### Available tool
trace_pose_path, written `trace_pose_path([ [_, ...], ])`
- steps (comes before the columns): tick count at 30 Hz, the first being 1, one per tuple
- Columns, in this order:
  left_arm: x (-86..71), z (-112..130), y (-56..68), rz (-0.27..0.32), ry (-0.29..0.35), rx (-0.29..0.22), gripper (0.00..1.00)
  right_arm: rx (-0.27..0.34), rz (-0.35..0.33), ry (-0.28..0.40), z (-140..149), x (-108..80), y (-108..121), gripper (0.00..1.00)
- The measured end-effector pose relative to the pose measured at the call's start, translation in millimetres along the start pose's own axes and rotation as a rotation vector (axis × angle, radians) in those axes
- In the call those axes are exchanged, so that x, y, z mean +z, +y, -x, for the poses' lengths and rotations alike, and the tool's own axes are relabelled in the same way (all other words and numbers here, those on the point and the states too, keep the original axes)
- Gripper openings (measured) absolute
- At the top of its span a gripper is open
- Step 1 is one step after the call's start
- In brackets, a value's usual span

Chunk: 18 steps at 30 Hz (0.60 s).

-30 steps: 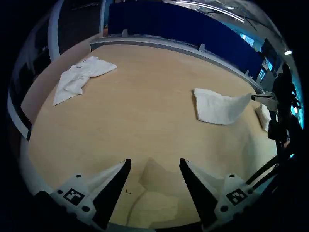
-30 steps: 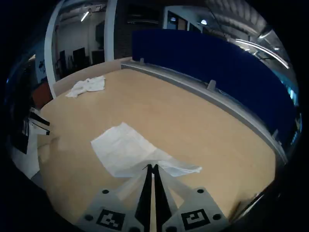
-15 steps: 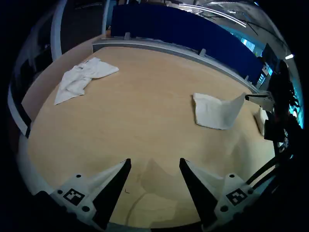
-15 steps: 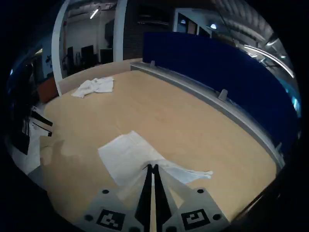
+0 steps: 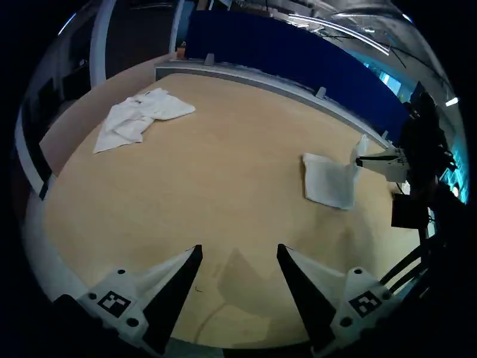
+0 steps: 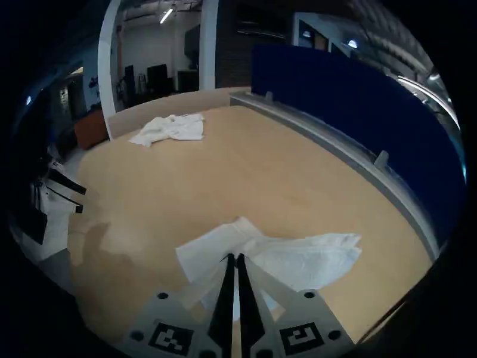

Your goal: Fold towel

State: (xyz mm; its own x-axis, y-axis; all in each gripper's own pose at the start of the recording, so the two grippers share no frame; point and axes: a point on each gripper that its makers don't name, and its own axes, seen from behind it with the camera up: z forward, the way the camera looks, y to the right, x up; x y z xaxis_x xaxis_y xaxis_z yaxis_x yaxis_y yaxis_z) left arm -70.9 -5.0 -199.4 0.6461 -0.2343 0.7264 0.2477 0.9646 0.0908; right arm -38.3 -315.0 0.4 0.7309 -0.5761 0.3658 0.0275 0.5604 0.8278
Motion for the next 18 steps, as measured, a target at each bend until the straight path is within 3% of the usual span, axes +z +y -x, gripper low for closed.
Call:
trace_pose_path([
  [11,-8.6,10.0,-9.5,-0.025,0.007,-0.03,0.93,0.03,-0.114,-0.09,34.1,59.2,-50.9,0.04],
  [18,-9.1,11.1,-10.9,-0.026,0.005,-0.034,0.93,0.041,-0.113,-0.092,36.6,58.3,-51.0,0.08],
])
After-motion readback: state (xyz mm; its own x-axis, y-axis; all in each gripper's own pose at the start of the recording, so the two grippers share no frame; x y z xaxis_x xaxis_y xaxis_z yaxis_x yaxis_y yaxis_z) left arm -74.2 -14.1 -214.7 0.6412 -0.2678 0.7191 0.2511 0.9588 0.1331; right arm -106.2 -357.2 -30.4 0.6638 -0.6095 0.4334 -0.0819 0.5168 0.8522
